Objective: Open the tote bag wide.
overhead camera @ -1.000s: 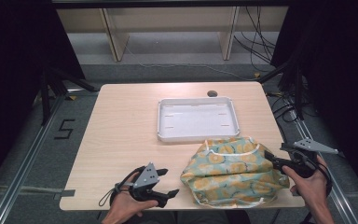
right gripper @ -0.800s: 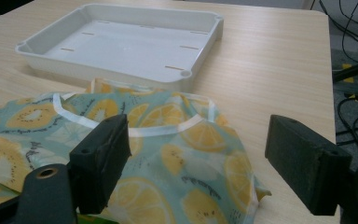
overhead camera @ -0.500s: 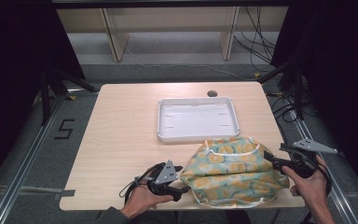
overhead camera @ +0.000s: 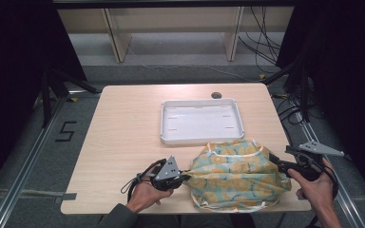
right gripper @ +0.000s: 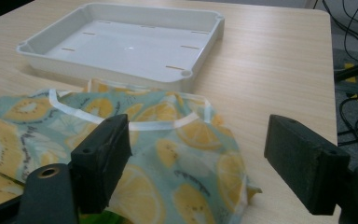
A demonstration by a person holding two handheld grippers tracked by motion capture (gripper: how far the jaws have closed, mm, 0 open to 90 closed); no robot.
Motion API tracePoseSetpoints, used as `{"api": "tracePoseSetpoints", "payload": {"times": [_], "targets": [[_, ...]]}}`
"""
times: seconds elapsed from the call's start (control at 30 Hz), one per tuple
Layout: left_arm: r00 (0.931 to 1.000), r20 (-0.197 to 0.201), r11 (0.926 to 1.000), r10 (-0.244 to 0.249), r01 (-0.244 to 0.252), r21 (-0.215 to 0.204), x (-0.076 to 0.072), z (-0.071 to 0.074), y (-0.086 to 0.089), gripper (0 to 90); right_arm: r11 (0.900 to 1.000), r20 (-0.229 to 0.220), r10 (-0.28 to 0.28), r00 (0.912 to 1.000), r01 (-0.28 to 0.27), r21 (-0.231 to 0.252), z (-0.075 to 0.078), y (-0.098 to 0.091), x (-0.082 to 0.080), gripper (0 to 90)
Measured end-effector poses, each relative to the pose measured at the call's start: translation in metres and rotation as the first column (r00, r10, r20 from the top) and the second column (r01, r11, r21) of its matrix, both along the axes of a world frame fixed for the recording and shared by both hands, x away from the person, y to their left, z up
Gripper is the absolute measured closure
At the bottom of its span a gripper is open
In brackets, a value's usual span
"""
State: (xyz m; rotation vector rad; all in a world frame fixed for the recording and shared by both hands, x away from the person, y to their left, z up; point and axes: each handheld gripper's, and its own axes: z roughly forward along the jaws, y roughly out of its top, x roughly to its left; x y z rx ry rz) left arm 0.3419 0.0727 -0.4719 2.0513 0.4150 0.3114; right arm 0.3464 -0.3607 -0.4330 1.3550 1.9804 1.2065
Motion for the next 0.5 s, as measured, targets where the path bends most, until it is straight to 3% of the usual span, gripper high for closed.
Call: {"api": "tracePoseSetpoints", "payload": {"times": [0.17,0.33,0.4,0.43,0.5], "targets": [[0.9994,-0.028,0.9998,0.019,-0.018,0.006,-0.003,0.006,0.019,88.3,0.9999,0.009,-0.006,0.9999,0.006,-0.012,-0.001,-0.001,0.001,23.5],[0.9981,-0.027,0.9984,0.056,-0.055,0.007,-0.005,0.008,0.041,88.3,0.9999,-0.005,-0.015,0.9999,0.015,-0.003,0.001,-0.001,-0.001,23.6],[0.9976,-0.031,0.9980,0.063,-0.062,0.005,-0.007,0.009,0.050,88.3,0.9997,0.007,-0.005,1.0000,0.006,-0.024,-0.001,-0.002,0.001,23.7],[0.9977,-0.024,0.9979,0.064,-0.064,0.012,-0.007,0.010,0.055,88.4,1.0000,0.002,-0.001,1.0000,0.001,-0.001,0.000,-0.001,0.000,23.6],[0.9960,-0.035,0.9965,0.083,-0.082,0.012,-0.010,0.012,0.064,88.3,1.0000,-0.002,-0.002,1.0000,0.002,-0.007,0.000,-0.001,0.000,23.6]]}}
